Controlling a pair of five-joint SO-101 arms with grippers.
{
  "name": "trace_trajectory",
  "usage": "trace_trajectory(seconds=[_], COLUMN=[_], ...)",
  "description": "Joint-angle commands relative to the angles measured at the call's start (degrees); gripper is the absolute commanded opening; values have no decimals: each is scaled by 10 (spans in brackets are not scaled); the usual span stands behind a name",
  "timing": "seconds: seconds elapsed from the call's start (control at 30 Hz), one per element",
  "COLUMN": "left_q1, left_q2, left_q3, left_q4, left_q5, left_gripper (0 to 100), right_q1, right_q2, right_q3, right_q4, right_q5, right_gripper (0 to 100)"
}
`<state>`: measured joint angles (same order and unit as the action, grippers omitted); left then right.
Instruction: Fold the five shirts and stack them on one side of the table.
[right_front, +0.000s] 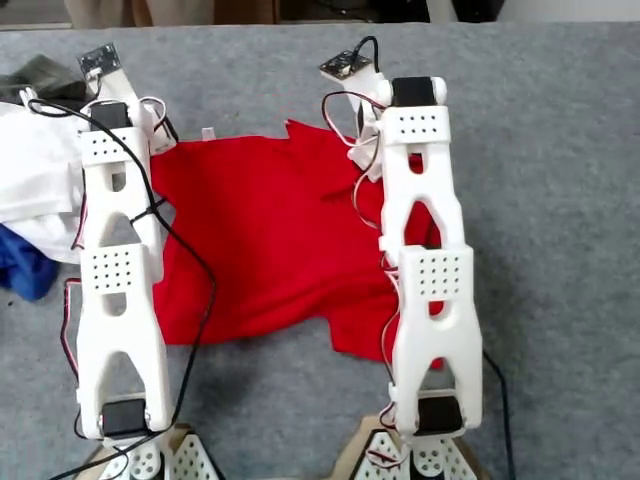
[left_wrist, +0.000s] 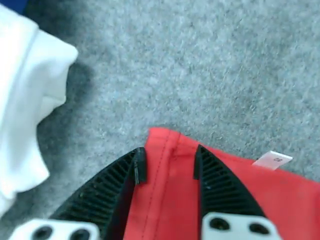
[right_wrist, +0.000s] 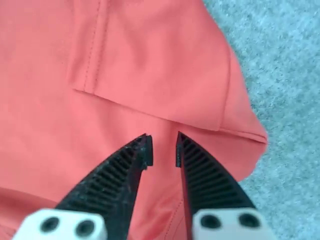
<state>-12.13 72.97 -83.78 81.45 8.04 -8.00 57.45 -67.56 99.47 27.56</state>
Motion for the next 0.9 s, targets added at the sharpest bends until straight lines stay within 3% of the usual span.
trace_trajectory(seconds=[0.0,0.3,0.67,0.87], left_q1=[1,-4,-2,4], left_q2=[-7,15,15,20], left_q3=[-24,4,7,-35], left_q4=[2,-69,-65,-18], left_q5=[6,5,2,1], left_gripper=[155,72,19,19], right_q1=[-6,-7,-7,-18], right_q2=[-3,-3,-3,-22], right_q3=[-23,-23,-23,-31], right_q4=[3,3,4,28], right_q5=[-7,-7,-4,-7], right_gripper=[102,102,102,104])
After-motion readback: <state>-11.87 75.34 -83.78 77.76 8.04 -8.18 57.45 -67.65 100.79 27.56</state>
